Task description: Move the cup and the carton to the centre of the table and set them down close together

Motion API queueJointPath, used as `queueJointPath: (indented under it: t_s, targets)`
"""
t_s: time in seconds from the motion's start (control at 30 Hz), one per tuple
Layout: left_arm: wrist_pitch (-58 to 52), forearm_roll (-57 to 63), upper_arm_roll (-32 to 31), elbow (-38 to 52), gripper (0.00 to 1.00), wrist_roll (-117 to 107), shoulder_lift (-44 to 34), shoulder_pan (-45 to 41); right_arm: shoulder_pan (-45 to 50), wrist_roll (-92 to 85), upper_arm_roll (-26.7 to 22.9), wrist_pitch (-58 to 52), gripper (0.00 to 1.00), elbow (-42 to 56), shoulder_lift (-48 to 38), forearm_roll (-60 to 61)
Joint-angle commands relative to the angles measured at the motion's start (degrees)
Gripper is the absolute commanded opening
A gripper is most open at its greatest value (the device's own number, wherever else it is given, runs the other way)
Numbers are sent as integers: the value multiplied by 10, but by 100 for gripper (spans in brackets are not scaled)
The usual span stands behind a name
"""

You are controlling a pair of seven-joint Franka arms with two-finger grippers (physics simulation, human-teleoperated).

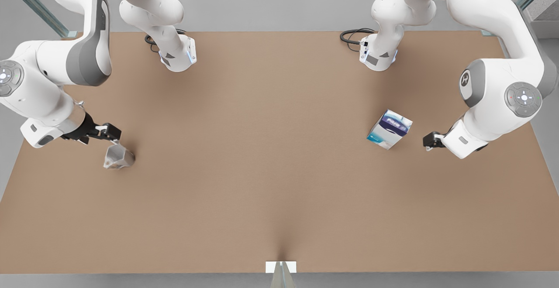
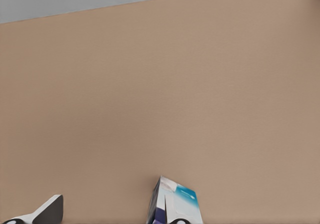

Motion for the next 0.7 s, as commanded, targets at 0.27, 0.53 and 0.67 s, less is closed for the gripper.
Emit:
queueJointPath:
  t_s: [0.27, 0.53, 0.67]
  targets:
    - [8, -2, 0, 0, 100, -1, 8, 0, 7, -5, 3, 69, 100, -103, 4, -7]
    - [9, -8, -1, 0, 100, -3, 31, 0, -74, -32, -2, 331, 100, -329, 19, 1]
    - [9, -8, -1, 0, 100, -18, 34, 0, -99, -53, -1, 406, 100, -337, 84, 2]
